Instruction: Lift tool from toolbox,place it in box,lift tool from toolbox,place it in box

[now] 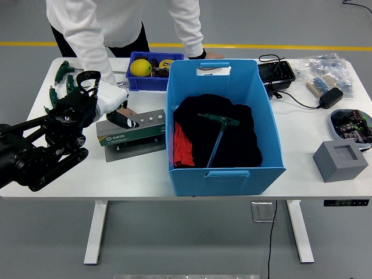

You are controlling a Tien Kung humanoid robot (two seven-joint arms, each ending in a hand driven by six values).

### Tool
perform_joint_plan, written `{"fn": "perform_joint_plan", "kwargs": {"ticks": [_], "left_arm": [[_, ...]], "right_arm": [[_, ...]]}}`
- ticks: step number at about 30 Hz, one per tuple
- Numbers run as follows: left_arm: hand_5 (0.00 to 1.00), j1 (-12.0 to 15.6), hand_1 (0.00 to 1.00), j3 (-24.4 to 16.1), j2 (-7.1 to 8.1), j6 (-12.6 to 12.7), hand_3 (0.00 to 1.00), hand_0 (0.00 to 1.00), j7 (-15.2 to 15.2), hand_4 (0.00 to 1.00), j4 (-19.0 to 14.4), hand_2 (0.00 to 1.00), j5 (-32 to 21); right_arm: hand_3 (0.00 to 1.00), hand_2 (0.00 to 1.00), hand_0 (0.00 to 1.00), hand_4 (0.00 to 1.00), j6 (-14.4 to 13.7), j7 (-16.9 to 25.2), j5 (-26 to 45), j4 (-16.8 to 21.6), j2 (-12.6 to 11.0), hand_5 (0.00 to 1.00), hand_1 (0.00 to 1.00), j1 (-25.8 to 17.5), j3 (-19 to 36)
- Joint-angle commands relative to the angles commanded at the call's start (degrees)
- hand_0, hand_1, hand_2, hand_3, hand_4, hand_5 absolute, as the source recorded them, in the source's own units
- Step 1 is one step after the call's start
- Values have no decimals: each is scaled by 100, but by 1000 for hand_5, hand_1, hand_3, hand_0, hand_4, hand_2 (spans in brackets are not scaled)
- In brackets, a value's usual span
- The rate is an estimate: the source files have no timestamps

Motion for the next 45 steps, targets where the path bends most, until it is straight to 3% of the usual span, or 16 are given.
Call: {"fn": "perform_joint_plan", "kwargs": {"ticks": [3, 4, 24, 27, 28, 33, 34, 45], "left_arm": [[787, -18, 799, 55, -3, -87, 565, 759, 33, 898, 17, 776, -23], [793, -19, 749, 60, -1, -112, 523, 752, 49, 895, 9, 705, -29], [804, -146, 666, 136, -20, -318, 435, 745, 171, 890, 42, 612, 39], [804, -157, 666, 141, -13, -338, 435, 745, 176, 890, 49, 612, 32], [809, -162, 651, 146, -11, -346, 377, 743, 178, 888, 50, 591, 34], [809, -176, 651, 175, -14, -356, 377, 743, 180, 888, 81, 591, 35], [817, -177, 611, 181, -15, -357, 348, 743, 180, 888, 88, 542, 35], [829, -214, 586, 271, -69, -353, 332, 734, 147, 889, 247, 515, -27]], "right_arm": [[574, 731, 669, 771, -1, -6, -19, 0, 2, 717, 652, -7, 12], [574, 731, 669, 772, -1, -6, -20, 0, 3, 716, 652, -10, 13], [574, 731, 669, 770, 2, 3, 39, -2, 2, 715, 653, 3, -17], [574, 731, 669, 770, 3, 6, 50, -3, -1, 715, 653, 9, -24], [574, 731, 669, 770, 4, 6, 53, -3, -2, 715, 652, 11, -26], [574, 731, 669, 770, 5, 8, 54, -5, -3, 715, 652, 17, -29], [574, 731, 669, 771, 5, 9, 54, -5, -4, 714, 653, 19, -30], [574, 730, 670, 772, 0, 9, 49, -3, -18, 714, 653, 37, -31]]}}
